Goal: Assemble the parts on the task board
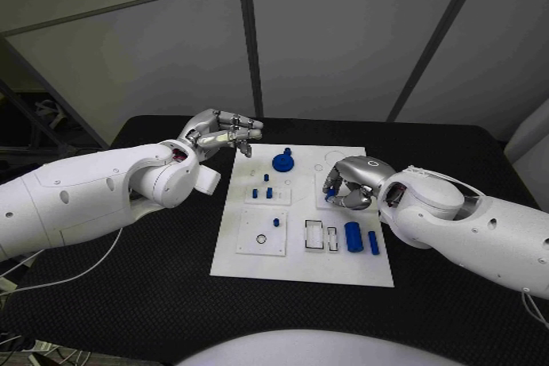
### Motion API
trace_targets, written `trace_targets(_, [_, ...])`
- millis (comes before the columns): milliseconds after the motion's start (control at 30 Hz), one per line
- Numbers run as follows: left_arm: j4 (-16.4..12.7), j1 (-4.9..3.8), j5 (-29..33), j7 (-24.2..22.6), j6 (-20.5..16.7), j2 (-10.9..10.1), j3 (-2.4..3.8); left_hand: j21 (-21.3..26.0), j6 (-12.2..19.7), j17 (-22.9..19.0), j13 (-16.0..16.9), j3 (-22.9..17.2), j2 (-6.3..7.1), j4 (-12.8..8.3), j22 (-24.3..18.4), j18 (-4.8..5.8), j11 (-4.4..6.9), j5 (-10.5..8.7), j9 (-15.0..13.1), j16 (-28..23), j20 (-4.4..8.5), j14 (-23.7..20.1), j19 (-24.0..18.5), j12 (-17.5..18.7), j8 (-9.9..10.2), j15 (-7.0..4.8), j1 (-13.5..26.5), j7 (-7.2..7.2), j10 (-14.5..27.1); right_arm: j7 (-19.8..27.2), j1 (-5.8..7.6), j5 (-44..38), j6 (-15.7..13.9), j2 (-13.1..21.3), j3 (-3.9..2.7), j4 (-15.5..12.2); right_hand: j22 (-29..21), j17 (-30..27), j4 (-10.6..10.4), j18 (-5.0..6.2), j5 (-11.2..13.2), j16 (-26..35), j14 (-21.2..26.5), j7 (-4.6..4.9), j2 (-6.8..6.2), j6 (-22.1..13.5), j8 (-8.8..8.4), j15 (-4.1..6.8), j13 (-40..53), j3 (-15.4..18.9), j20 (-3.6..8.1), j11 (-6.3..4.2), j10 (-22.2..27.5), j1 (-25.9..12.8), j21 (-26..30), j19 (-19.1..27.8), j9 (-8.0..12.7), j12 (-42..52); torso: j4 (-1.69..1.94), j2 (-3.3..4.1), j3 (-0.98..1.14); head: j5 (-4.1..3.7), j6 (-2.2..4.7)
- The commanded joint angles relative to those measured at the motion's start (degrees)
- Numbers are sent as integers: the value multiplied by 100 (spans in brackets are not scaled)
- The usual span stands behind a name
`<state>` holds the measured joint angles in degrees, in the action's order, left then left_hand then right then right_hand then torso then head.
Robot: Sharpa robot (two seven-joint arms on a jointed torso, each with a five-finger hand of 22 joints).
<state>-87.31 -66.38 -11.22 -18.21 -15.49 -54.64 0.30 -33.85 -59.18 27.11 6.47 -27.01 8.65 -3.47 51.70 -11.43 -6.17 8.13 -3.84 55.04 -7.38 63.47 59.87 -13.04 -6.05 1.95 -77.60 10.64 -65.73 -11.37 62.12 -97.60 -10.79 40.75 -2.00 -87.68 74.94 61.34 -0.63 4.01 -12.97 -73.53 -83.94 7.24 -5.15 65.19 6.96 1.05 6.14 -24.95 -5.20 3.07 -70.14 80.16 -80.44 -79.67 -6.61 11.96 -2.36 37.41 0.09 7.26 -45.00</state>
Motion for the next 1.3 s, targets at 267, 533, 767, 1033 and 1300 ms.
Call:
trace_targets(267, [26,-8,14,-10,66,3,5,28,18,-9,8,28,-48,-12,-7,99,-11,0,2,-23,-3,-36,-49,-34,22,-14,27,9,48,40,11,78,-506,213,-7,-342,348,-2,57,-70,-52,-34,-148,-4,108,24,7,27,7,-40,16,5,-11,120,-24,-46,-78,-46,-4,-8,0,-10,15])
trace_targets(533, [48,-7,14,-7,75,12,5,28,18,-9,8,28,-48,-12,-7,99,-11,0,2,-23,-3,-36,-49,-34,22,-14,27,9,48,93,13,242,-663,401,-136,-833,357,1,73,-73,-84,-39,-148,11,95,6,-5,17,9,-47,13,18,10,127,-32,-52,-81,-78,2,-9,0,-7,40])
trace_targets(767, [65,-6,14,-15,75,34,5,28,18,-9,8,28,-48,-12,-7,99,-11,0,2,-23,-3,-36,-49,-34,22,-14,27,9,48,214,13,442,-744,311,-189,-1259,370,20,92,-76,-113,-53,-152,20,89,1,-9,12,14,-56,10,24,8,142,-42,-62,-85,-92,3,-6,-4,16,56])
trace_targets(1033, [96,-7,14,-20,86,101,5,28,18,-9,8,28,-48,-12,-7,99,-11,0,2,-23,-3,-36,-49,-34,22,-14,27,9,48,383,-20,594,-666,-324,-125,-1079,368,7,107,-75,-132,-48,-150,27,81,-2,-13,9,18,-61,8,28,7,152,-40,-59,-88,-102,21,3,-7,66,59])
trace_targets(1300, [108,-8,15,-17,99,152,5,28,18,-9,8,28,-48,-12,-7,99,-11,0,2,-23,-3,-36,-49,-34,22,-14,27,9,48,536,-158,618,-555,-801,65,-878,366,0,124,-74,-152,-46,-148,34,75,-9,-18,5,23,-67,5,34,8,164,-39,-55,-90,-114,6,3,-5,144,32])
